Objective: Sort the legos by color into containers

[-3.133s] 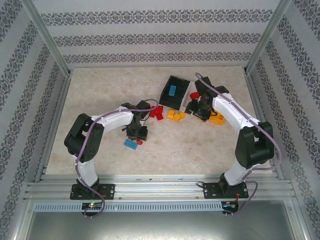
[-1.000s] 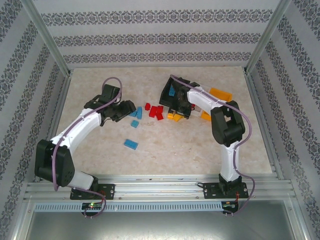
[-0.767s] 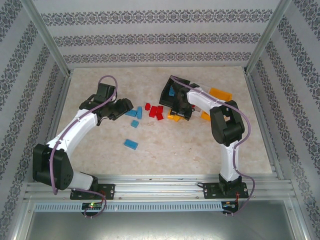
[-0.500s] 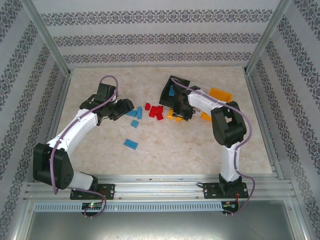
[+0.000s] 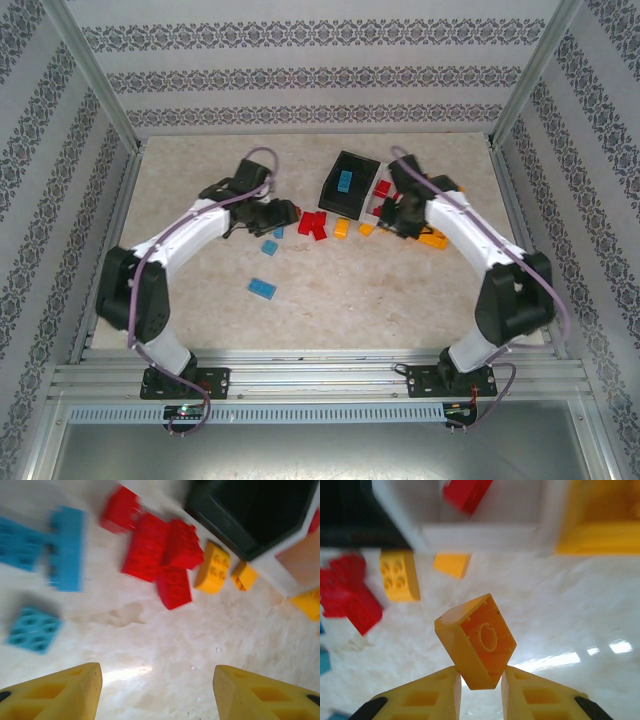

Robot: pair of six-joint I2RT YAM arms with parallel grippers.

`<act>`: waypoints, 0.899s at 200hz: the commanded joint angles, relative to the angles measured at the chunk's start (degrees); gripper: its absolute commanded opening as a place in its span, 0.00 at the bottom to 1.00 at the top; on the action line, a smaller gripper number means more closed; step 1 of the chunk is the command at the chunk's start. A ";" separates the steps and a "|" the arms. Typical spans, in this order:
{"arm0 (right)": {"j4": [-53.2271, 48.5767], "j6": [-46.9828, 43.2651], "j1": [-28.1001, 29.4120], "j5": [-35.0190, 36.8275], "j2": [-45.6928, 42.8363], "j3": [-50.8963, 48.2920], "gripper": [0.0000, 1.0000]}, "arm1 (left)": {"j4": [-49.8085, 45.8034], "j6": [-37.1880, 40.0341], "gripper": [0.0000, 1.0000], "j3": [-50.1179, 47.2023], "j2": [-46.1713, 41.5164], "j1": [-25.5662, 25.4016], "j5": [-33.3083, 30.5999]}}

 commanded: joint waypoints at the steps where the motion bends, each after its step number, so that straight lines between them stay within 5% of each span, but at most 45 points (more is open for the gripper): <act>1: -3.31 -3.81 -6.51 -0.61 -0.68 -1.66 0.26 | -2.16 5.78 0.61 6.54 6.99 -4.91 0.89; 47: -1.22 -8.27 -16.45 -0.59 3.98 3.55 0.27 | -5.75 9.67 0.61 20.84 21.86 -9.50 0.48; 84: -1.25 -10.90 -18.18 -1.69 11.19 10.63 0.50 | -9.30 12.42 0.59 31.50 30.10 -9.82 -0.15; 134: -1.43 -11.34 -17.79 -4.23 4.41 5.58 0.54 | -18.79 19.19 0.55 47.17 41.25 -11.17 -5.76; 180: -1.87 -11.13 -17.79 -6.02 -1.07 1.13 0.55 | -21.14 21.73 0.52 47.98 42.88 -12.25 -11.26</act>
